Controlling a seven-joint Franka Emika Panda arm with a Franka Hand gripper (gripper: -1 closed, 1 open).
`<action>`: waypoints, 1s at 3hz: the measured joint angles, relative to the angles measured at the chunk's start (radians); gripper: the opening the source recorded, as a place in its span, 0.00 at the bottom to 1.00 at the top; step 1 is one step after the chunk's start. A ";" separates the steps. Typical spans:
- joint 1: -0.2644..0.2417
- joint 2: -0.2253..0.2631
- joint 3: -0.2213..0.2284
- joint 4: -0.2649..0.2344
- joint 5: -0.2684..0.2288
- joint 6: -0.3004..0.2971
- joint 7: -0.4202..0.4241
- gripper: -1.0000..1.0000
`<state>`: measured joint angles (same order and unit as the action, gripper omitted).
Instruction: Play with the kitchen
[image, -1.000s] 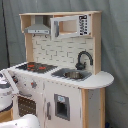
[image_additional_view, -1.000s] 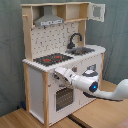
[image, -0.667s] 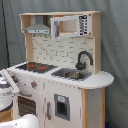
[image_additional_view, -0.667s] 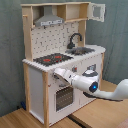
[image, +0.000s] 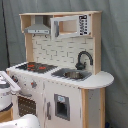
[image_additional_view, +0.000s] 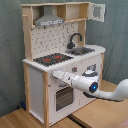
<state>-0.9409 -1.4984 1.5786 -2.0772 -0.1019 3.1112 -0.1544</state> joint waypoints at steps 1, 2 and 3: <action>0.001 -0.001 0.000 0.002 -0.002 -0.010 -0.108 0.00; 0.003 -0.003 -0.001 0.006 -0.004 -0.024 -0.227 0.00; 0.003 -0.007 -0.002 0.010 -0.004 -0.037 -0.340 0.00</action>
<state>-0.9374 -1.5055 1.5770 -2.0670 -0.1059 3.0746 -0.4949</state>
